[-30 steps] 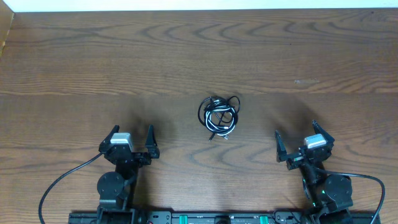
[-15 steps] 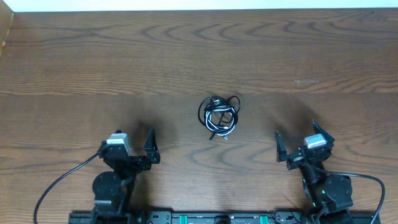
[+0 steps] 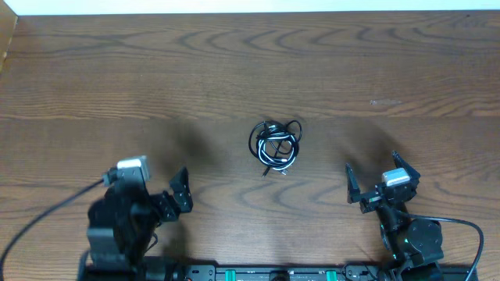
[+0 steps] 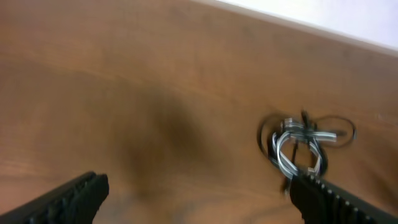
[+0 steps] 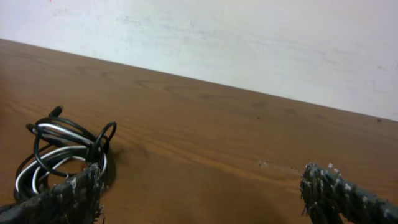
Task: Untangle cables
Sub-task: 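Move the left gripper forward over the black and white cable bundle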
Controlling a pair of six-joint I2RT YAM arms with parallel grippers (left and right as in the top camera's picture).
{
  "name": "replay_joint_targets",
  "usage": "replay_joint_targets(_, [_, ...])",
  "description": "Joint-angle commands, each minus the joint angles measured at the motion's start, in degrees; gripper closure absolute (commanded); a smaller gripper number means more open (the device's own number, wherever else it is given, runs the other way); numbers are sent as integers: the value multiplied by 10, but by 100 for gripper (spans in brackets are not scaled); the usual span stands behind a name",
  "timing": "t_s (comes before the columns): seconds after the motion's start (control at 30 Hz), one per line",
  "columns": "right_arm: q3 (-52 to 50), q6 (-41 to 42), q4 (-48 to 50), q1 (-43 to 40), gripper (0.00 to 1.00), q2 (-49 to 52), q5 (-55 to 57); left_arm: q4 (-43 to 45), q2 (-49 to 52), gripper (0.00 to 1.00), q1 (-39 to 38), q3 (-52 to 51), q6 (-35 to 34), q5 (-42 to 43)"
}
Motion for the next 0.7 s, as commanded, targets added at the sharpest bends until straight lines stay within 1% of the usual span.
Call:
replay_joint_targets(0.0, [0, 6, -2, 1, 1, -3, -3, -50, 96, 1, -1, 83, -7, 40])
replay_joint_targets(0.17, [0, 6, -2, 1, 1, -3, -3, -156, 229, 1, -1, 192, -7, 82])
replay_joint_targets(0.3, [0, 6, -2, 1, 1, -3, -3, -214, 314, 1, -1, 239, -7, 117])
replay_joint_targets(0.5, [0, 6, -2, 1, 1, -3, -3, -226, 409, 1, -1, 239, -7, 175])
replay_joint_targets(0.67, [0, 6, -2, 1, 1, -3, -3, -219, 476, 1, -1, 239, -7, 177])
